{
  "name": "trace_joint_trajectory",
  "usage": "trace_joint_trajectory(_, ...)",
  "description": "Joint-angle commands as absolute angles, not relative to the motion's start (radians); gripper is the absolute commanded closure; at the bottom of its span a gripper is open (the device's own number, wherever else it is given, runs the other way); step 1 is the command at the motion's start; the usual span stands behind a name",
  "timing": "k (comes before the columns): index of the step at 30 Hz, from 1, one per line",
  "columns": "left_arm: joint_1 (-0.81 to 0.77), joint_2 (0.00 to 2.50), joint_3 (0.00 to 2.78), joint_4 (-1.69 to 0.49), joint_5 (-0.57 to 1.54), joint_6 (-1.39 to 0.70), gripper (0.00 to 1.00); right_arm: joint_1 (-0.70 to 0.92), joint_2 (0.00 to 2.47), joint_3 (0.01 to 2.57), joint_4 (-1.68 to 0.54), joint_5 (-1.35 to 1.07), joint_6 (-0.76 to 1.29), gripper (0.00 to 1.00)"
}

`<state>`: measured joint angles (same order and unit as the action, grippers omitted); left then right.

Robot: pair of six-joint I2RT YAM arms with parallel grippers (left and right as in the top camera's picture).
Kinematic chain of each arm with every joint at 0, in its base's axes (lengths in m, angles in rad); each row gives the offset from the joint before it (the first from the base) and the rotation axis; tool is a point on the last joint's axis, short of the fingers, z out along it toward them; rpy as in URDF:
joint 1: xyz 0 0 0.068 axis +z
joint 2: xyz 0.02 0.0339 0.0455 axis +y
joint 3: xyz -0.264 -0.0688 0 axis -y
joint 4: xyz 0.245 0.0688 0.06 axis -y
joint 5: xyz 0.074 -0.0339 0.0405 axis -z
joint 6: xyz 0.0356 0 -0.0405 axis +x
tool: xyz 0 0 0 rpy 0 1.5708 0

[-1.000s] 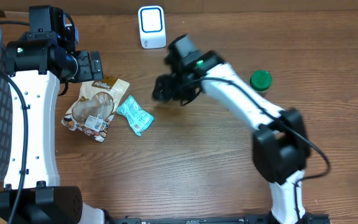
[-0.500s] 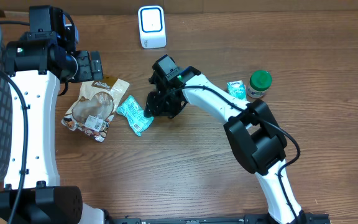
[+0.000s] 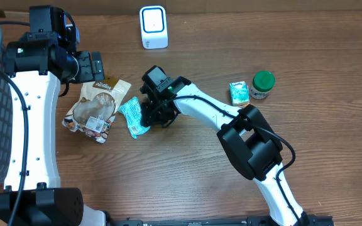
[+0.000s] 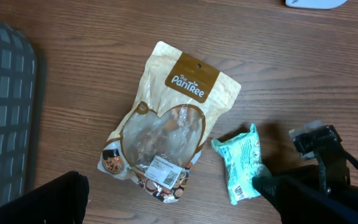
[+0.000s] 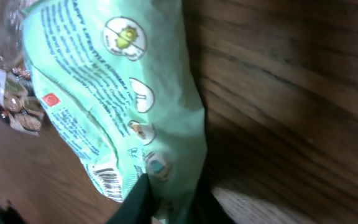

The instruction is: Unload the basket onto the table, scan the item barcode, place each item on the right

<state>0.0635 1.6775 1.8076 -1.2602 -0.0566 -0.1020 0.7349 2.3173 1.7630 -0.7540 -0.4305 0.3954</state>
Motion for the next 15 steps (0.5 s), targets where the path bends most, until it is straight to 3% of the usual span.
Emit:
trace_joint_trajectory(1, 0.064, 1.665, 1.819, -1.259, -0.052, -0.112, 0.01, 0.726, 2.320, 1.750, -0.762, -0.401, 0.395, 0.96)
trace_joint_trajectory(15, 0.064, 1.665, 1.819, -1.259, -0.052, -0.112, 0.01, 0.632, 2.173, 1.782, -0.970, -0.401, 0.394, 0.96)
